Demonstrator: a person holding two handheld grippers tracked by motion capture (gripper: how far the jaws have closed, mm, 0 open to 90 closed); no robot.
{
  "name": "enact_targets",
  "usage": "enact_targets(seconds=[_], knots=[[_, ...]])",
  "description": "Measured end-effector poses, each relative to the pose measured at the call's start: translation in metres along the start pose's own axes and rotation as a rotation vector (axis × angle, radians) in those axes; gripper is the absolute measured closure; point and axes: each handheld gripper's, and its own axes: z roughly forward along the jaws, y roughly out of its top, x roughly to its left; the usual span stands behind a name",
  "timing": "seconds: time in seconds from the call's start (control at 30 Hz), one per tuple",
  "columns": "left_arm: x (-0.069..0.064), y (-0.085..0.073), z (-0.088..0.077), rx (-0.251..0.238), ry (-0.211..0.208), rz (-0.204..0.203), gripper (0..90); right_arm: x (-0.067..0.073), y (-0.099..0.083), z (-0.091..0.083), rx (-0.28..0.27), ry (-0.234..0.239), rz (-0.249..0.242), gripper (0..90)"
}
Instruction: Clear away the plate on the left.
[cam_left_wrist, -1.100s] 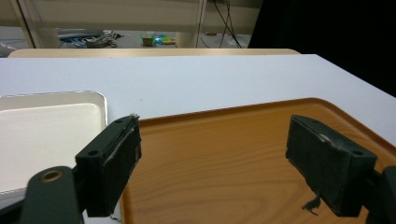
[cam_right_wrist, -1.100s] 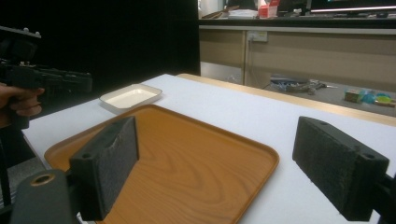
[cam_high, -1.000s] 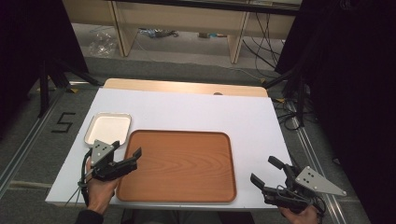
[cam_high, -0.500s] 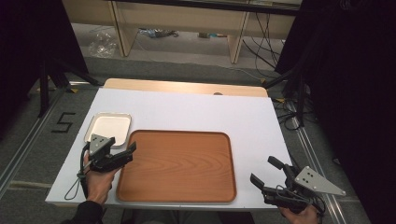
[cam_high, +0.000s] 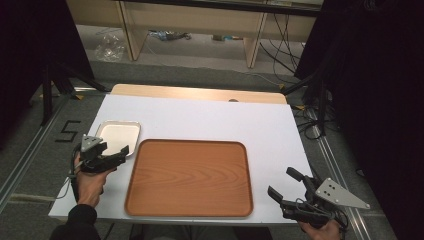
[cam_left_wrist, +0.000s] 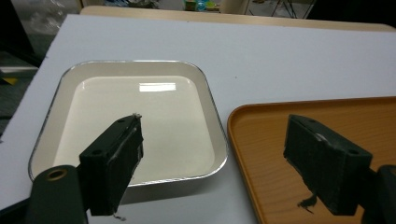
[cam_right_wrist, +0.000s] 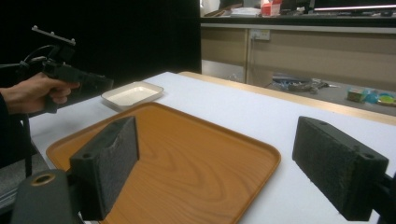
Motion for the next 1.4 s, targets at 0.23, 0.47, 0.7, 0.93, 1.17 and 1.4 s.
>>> enact_targets(seconds=[0.23,0.47,0.7,0.93,1.17,1.4], knots=[[0.017,-0.001,0.006,0.036,0.056,0.014,19.8,0.002,0.0,0.0,-0.003,-0.011,0.007,15.5],[0.054,0.011,0.018,0.082,0.115,-0.045,21.3,0.002,0.001,-0.001,0.014,0.004,0.007,15.5],[0.081,0.01,0.031,0.15,0.147,-0.085,24.5,0.002,0.0,0.0,-0.006,-0.007,0.009,15.5],[0.092,0.012,0.034,0.144,0.182,-0.097,31.2,0.002,0.0,0.0,-0.001,0.004,0.013,15.5],[0.099,0.01,0.041,0.181,0.204,-0.097,44.7,0.001,0.0,-0.001,0.019,-0.002,0.013,15.5],[0.106,0.01,0.049,0.224,0.192,-0.084,57.3,0.001,0.001,-0.001,0.011,0.002,0.009,15.5]])
